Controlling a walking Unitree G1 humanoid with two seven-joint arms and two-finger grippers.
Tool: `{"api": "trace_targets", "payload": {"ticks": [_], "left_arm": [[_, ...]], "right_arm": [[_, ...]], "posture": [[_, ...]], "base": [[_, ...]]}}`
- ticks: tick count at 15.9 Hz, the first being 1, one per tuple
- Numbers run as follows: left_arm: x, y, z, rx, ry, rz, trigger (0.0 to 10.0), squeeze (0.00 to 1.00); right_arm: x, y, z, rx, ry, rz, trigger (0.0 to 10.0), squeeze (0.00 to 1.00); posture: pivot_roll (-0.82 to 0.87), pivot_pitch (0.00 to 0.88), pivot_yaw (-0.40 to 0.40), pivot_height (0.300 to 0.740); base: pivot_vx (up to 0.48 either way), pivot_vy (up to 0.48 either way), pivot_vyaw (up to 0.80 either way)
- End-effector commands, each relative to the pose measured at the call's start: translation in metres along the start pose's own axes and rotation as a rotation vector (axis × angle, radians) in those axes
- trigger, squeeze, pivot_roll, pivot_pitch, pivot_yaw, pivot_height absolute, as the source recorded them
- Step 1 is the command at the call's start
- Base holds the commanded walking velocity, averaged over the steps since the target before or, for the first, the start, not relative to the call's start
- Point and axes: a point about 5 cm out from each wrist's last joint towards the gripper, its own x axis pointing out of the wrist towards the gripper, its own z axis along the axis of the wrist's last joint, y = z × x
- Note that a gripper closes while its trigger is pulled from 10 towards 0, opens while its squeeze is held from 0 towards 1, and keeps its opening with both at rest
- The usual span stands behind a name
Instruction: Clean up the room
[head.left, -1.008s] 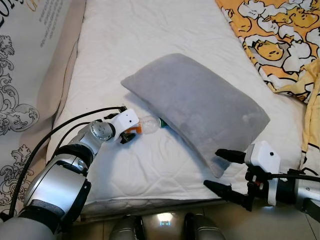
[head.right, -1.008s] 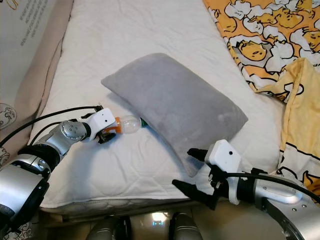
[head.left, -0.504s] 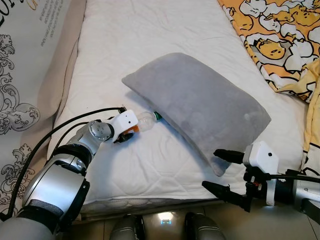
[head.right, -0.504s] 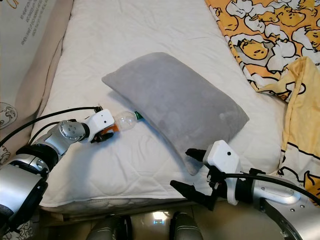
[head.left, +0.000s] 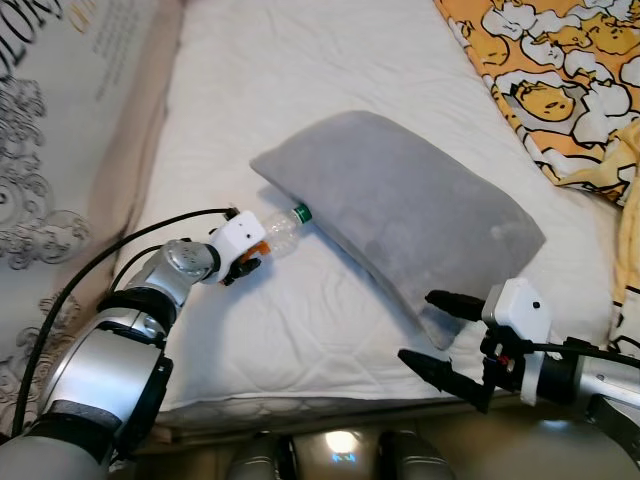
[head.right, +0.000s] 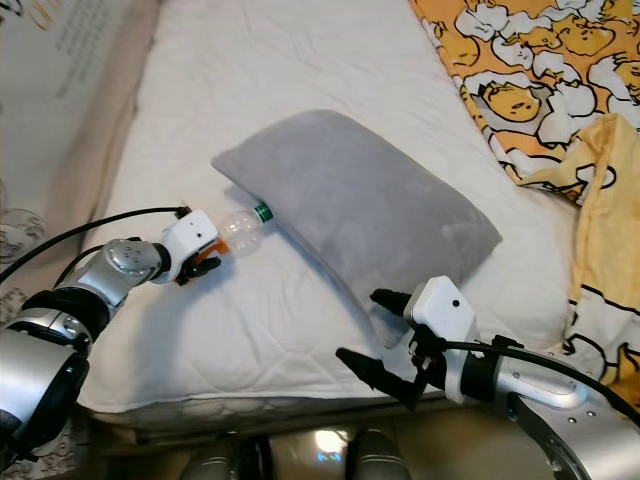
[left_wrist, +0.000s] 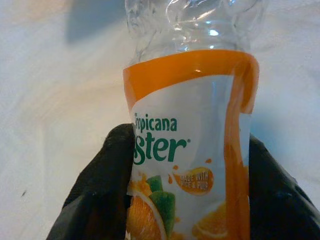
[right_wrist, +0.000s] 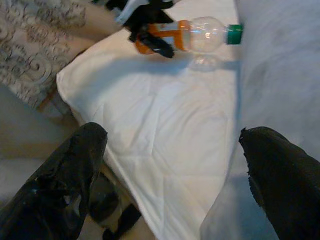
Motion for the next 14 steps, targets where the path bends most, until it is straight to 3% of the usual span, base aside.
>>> {"api": "trace_targets", "payload": {"ticks": [1, 2, 3, 6, 7, 8, 9, 11, 13, 14], "left_arm": [[-0.005, 0.003, -0.011, -0.033, 0.013, -0.003, 0.0, 0.0], [-0.006, 0.005, -0.011, -0.042, 0.008, -0.004, 0.0, 0.0], [-0.012, 0.013, -0.012, -0.102, -0.027, 0.007, 0.0, 0.0], [-0.032, 0.04, -0.017, -0.38, -0.209, 0.089, 0.0, 0.0], [-0.038, 0.049, -0.013, -0.448, -0.308, 0.162, 5.9, 0.0], [-0.041, 0.051, -0.009, -0.455, -0.353, 0.196, 5.9, 0.0], [-0.049, 0.043, 0.013, -0.488, -0.492, 0.29, 10.0, 0.0], [-0.06, 0.029, 0.025, -0.534, -0.55, 0.353, 10.0, 0.0], [-0.073, -0.018, 0.043, -0.558, -0.597, 0.345, 10.0, 0.0], [-0.075, -0.027, 0.045, -0.559, -0.6, 0.335, 10.0, 0.0]], "right_arm": [[0.001, 0.0, -0.001, -0.009, -0.007, -0.009, 10.0, 0.0], [0.002, -0.001, 0.0, -0.009, -0.014, -0.016, 10.0, 0.0], [0.004, -0.002, 0.002, 0.004, -0.057, -0.045, 10.0, 0.0], [0.017, -0.008, 0.012, 0.011, -0.208, -0.242, 10.0, 0.0], [0.019, -0.01, 0.011, 0.048, -0.244, -0.329, 10.0, 0.0], [0.02, -0.011, 0.009, 0.056, -0.245, -0.368, 10.0, 0.0], [0.026, -0.016, -0.002, 0.088, -0.193, -0.493, 10.0, 0.0], [0.031, -0.017, -0.004, 0.06, -0.182, -0.563, 10.0, 0.0], [0.035, -0.015, -0.004, 0.152, -0.239, -0.643, 10.0, 0.0], [0.036, -0.014, -0.004, 0.164, -0.243, -0.651, 10.0, 0.0]], "posture": [[-0.2, 0.113, 0.133, 0.74], [-0.19, 0.107, 0.14, 0.74], [-0.18, 0.086, 0.164, 0.74], [-0.14, 0.051, 0.18, 0.74], [-0.12, 0.042, 0.175, 0.74], [-0.1, 0.036, 0.166, 0.74], [-0.07, 0.027, 0.155, 0.74], [-0.06, 0.024, 0.149, 0.74], [-0.04, 0.017, 0.137, 0.74], [-0.04, 0.017, 0.137, 0.74]], "base": [[0.0, 0.0, 0.0], [0.0, 0.0, 0.0], [0.0, 0.0, 0.0], [0.0, 0.0, 0.0], [0.0, 0.0, 0.0], [0.0, 0.0, 0.0], [0.0, 0.0, 0.0], [0.0, 0.0, 0.0], [0.0, 0.0, 0.8], [0.0, 0.0, 0.8]]}}
